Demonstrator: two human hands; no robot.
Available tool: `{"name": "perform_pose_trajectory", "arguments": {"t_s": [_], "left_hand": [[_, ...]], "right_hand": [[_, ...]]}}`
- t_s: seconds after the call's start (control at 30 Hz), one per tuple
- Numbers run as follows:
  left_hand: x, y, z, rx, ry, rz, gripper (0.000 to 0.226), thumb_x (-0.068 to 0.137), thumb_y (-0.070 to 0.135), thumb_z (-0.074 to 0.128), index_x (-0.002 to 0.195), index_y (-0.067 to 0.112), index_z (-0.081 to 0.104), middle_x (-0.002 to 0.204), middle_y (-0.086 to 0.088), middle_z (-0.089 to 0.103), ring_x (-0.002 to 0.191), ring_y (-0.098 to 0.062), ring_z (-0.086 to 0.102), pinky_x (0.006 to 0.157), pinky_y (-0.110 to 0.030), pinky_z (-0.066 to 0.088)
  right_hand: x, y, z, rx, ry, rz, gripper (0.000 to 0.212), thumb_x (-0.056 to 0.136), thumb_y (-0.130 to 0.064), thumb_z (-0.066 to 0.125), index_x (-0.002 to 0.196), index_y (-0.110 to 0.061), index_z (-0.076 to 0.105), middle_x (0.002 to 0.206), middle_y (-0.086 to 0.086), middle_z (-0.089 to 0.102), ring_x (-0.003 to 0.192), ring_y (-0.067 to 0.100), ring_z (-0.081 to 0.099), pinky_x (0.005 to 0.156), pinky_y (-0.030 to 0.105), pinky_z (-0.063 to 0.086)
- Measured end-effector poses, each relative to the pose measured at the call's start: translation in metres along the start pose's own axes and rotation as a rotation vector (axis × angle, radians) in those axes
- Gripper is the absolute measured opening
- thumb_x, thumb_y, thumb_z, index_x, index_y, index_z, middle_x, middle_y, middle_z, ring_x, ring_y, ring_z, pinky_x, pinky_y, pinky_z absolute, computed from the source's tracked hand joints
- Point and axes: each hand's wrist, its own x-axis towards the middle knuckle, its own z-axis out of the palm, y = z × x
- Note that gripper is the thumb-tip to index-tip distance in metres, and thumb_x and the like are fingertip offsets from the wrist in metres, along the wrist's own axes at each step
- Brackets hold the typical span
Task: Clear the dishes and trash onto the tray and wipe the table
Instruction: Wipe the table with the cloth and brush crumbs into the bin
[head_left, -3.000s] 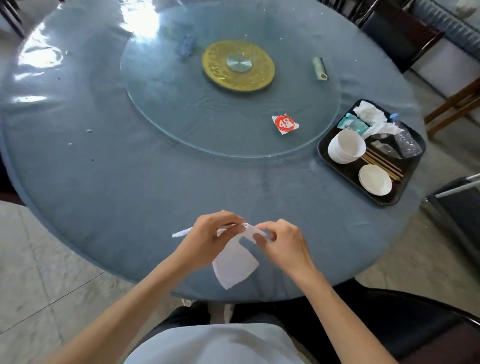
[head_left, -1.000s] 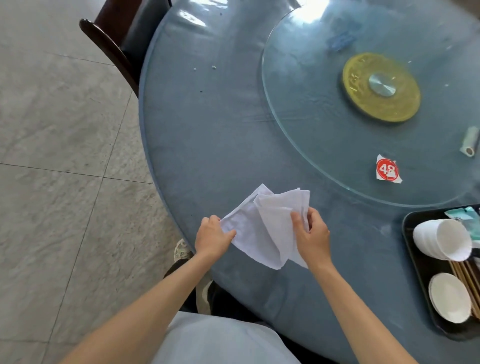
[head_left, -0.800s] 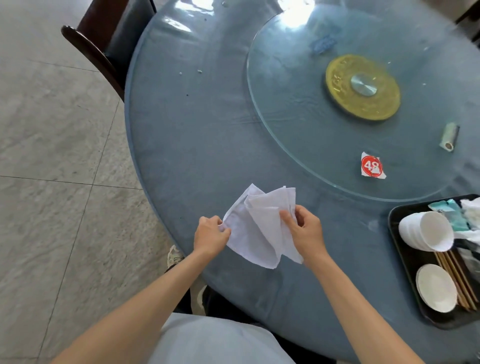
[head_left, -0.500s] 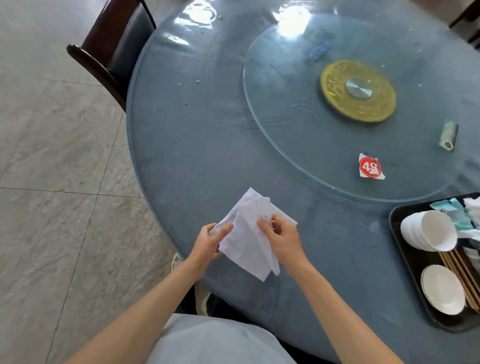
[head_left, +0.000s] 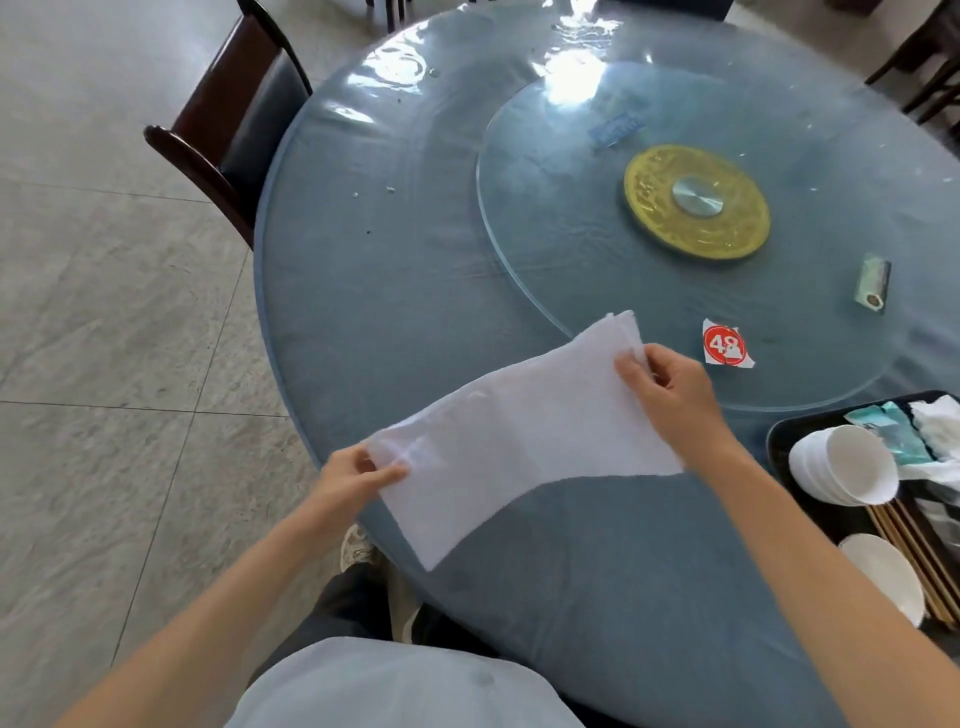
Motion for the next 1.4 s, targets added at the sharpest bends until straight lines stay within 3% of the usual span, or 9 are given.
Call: {"name": "perform_pose_trajectory", "arguments": {"t_s": [0.13, 0.27, 0.4, 0.53, 0.6, 0.67, 0.8, 1.03, 1.4], "left_hand": [[-0.007, 0.005, -0.054, -0.078, 0.103, 0.022, 0.022, 0.091, 0.01, 0.072, 0.112, 0.008, 0.071, 0.105, -0.01, 0.077, 0.093, -0.026, 0.074, 0.084, -0.043, 0.06], [0.029, 0.013, -0.069, -0.052, 0.31, 0.015, 0.017, 0.093, 0.019, 0.072, 0.105, 0.008, 0.066, 0.101, -0.01, 0.072, 0.094, -0.028, 0.068, 0.074, -0.036, 0.055], [0.058, -0.006, -0.048, 0.534, 0.509, -0.001, 0.04, 0.092, 0.019, 0.065, 0.127, 0.005, 0.053, 0.123, -0.019, 0.059, 0.11, -0.036, 0.059, 0.088, -0.042, 0.05], [0.046, -0.039, -0.005, 1.0, 0.282, 0.495, 0.05, 0.088, 0.031, 0.058, 0.134, 0.014, 0.057, 0.145, -0.012, 0.048, 0.134, -0.035, 0.048, 0.103, -0.049, 0.048], [0.047, -0.051, 0.009, 1.164, 0.085, 0.654, 0.058, 0.09, 0.046, 0.052, 0.145, 0.026, 0.053, 0.161, -0.005, 0.037, 0.151, -0.033, 0.029, 0.118, -0.052, 0.032], [0.054, -0.058, 0.02, 1.268, -0.052, 0.738, 0.064, 0.093, 0.053, 0.05, 0.154, 0.038, 0.038, 0.169, 0.001, 0.02, 0.157, -0.03, 0.012, 0.124, -0.052, 0.015], [0.073, -0.065, 0.025, 1.275, -0.02, 0.728, 0.065, 0.095, 0.061, 0.048, 0.156, 0.047, 0.028, 0.17, -0.001, 0.012, 0.157, -0.031, 0.005, 0.123, -0.057, 0.013], [0.089, -0.078, 0.02, 1.325, 0.055, 0.741, 0.072, 0.086, 0.076, 0.052, 0.152, 0.05, 0.035, 0.169, -0.005, 0.019, 0.156, -0.032, 0.013, 0.121, -0.061, 0.017], [0.158, -0.035, -0.029, 1.311, 0.091, 0.81, 0.076, 0.084, 0.08, 0.049, 0.152, 0.048, 0.036, 0.168, -0.002, 0.022, 0.156, -0.033, 0.013, 0.121, -0.063, 0.015]], "right_hand": [[0.013, 0.027, -0.005, 0.037, -0.011, 0.149, 0.021, 0.098, -0.031, 0.068, 0.09, -0.011, 0.069, 0.089, 0.013, 0.069, 0.076, 0.018, 0.057, 0.07, 0.037, 0.046], [0.032, 0.053, 0.032, 0.128, -0.093, 0.307, 0.019, 0.099, -0.017, 0.067, 0.116, -0.009, 0.07, 0.111, 0.005, 0.075, 0.088, 0.015, 0.068, 0.072, 0.027, 0.052], [0.041, 0.088, 0.076, -0.163, -0.028, 0.439, 0.043, 0.097, -0.019, 0.062, 0.139, -0.012, 0.056, 0.135, 0.013, 0.062, 0.12, 0.03, 0.059, 0.098, 0.04, 0.049], [0.012, 0.096, 0.127, -0.451, -0.071, 0.007, 0.048, 0.095, -0.021, 0.067, 0.141, -0.014, 0.056, 0.142, 0.016, 0.053, 0.127, 0.039, 0.052, 0.099, 0.049, 0.05], [-0.001, 0.098, 0.148, -0.515, -0.165, -0.256, 0.054, 0.092, -0.03, 0.072, 0.144, -0.024, 0.057, 0.152, 0.01, 0.049, 0.133, 0.037, 0.051, 0.102, 0.05, 0.051], [-0.004, 0.1, 0.163, -0.559, -0.244, -0.425, 0.058, 0.093, -0.047, 0.066, 0.148, -0.036, 0.053, 0.162, 0.006, 0.04, 0.144, 0.033, 0.044, 0.105, 0.05, 0.047], [-0.002, 0.113, 0.174, -0.691, -0.414, -0.641, 0.07, 0.09, -0.072, 0.056, 0.154, -0.048, 0.042, 0.172, 0.006, 0.019, 0.159, 0.032, 0.016, 0.12, 0.057, 0.029], [0.0, 0.126, 0.184, -0.851, -0.422, -0.682, 0.078, 0.083, -0.09, 0.045, 0.153, -0.057, 0.035, 0.172, 0.014, 0.015, 0.157, 0.049, 0.006, 0.112, 0.081, 0.009], [0.068, 0.081, 0.226, -0.861, -0.326, -0.67, 0.076, 0.079, -0.091, 0.049, 0.148, -0.061, 0.039, 0.172, 0.009, 0.016, 0.157, 0.047, 0.006, 0.11, 0.082, 0.01]]}}
